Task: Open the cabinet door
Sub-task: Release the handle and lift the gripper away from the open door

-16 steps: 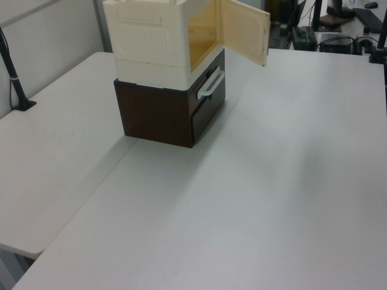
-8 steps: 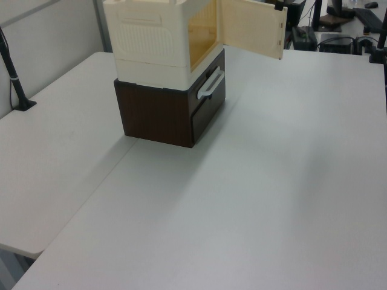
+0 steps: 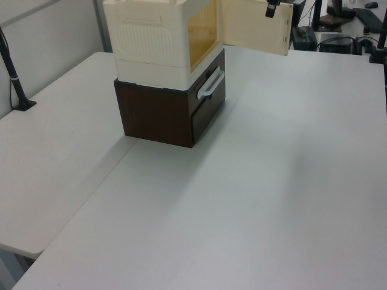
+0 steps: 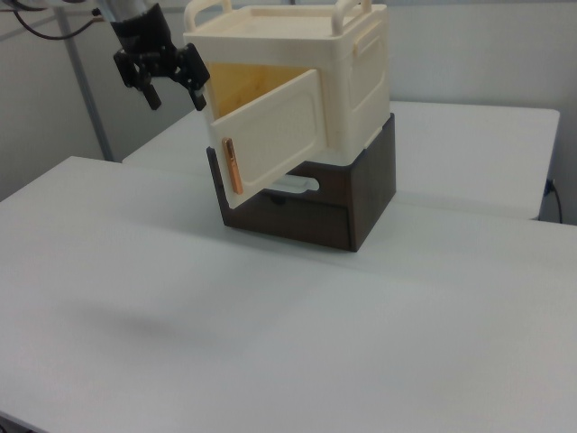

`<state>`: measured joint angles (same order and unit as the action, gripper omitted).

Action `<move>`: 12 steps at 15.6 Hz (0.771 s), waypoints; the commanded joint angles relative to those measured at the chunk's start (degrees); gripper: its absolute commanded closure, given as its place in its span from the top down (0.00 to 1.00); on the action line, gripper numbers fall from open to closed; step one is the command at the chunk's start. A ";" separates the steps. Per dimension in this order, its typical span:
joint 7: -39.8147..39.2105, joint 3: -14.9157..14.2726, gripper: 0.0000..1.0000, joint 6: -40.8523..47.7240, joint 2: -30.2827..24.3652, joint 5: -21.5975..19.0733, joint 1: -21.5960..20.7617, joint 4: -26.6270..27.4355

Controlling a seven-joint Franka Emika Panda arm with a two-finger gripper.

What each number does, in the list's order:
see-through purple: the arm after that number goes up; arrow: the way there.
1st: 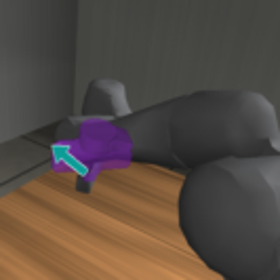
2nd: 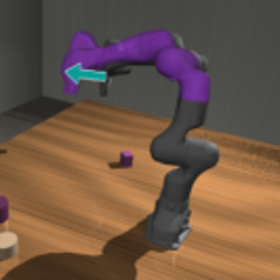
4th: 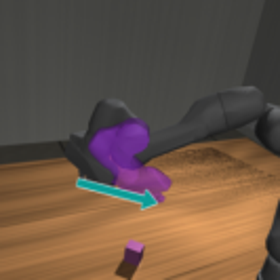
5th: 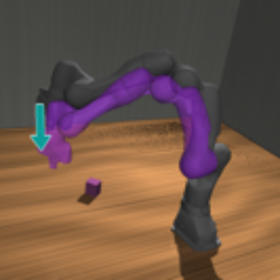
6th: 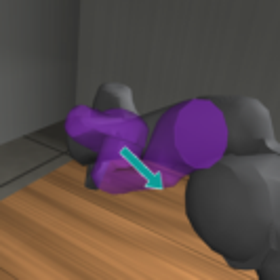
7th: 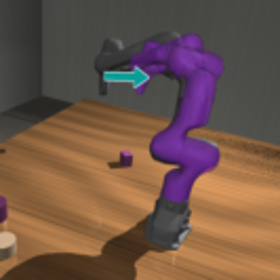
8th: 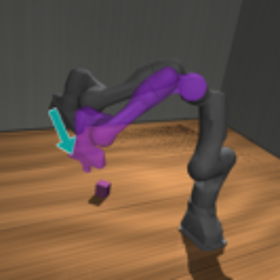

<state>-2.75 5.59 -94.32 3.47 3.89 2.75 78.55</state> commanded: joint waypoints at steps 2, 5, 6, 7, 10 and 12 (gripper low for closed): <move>-0.85 -0.93 1.00 -0.87 0.66 -0.64 2.68 1.34; -1.03 -0.93 1.00 -0.60 1.62 -0.47 4.01 1.43; -1.03 -0.93 1.00 -0.60 1.62 -0.29 4.27 1.86; -1.03 -0.93 1.00 -0.52 1.62 -0.20 4.36 2.30; -0.42 -0.58 1.00 0.18 1.54 -0.20 4.01 3.80; -0.33 -0.23 1.00 2.98 1.36 -0.20 3.58 4.33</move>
<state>-2.79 5.09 -94.02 6.16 3.90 7.17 80.30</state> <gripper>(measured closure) 0.000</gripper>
